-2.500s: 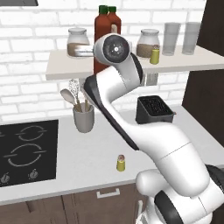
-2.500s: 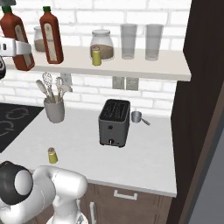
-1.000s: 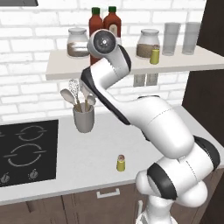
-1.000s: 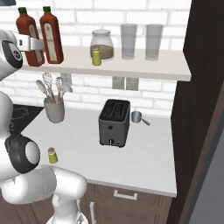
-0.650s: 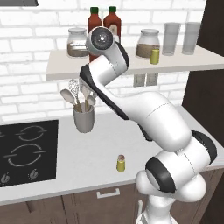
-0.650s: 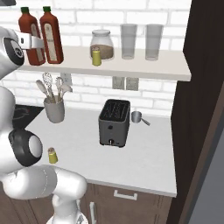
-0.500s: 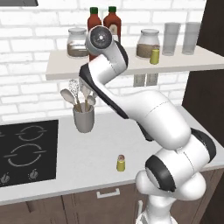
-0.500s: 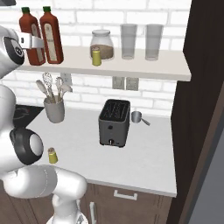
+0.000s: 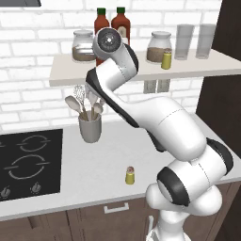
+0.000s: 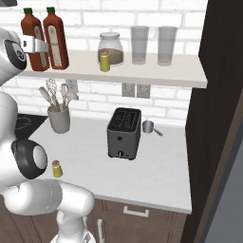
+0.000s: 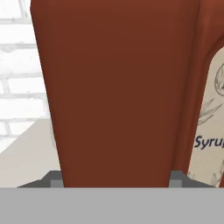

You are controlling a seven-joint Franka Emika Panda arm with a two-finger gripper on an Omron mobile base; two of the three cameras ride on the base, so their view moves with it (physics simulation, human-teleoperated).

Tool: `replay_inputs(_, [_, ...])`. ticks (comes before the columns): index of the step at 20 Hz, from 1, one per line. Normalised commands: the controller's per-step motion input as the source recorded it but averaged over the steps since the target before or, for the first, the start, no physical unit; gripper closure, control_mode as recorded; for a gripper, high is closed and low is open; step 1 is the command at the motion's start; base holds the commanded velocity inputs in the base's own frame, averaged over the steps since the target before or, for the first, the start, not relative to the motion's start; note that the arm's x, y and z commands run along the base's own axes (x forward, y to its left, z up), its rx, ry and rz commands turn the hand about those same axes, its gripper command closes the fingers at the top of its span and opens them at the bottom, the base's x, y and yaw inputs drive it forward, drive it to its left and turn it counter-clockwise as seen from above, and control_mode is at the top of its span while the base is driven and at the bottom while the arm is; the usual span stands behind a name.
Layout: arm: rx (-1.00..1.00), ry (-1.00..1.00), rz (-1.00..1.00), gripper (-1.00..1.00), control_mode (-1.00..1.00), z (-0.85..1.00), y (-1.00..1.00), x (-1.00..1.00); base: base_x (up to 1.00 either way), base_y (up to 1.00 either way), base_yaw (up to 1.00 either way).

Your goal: Put the shaker and condiment bottle from the counter next to their counterparts in the cabinet.

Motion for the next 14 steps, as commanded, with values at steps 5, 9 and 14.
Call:
replay_inputs(5, [0.0, 0.0, 0.0, -1.0, -1.0, -0.27, 0.05, 0.0, 0.0, 0.0, 0.0])
replay_inputs(9, [0.0, 0.0, 0.01, -1.0, -1.0, -0.29, 0.13, -0.06, 0.0, 0.0, 0.0])
replay_inputs(14, [0.0, 0.0, 0.04, -1.0, -1.0, -0.18, 0.32, -0.52, 0.0, 0.0, 0.0])
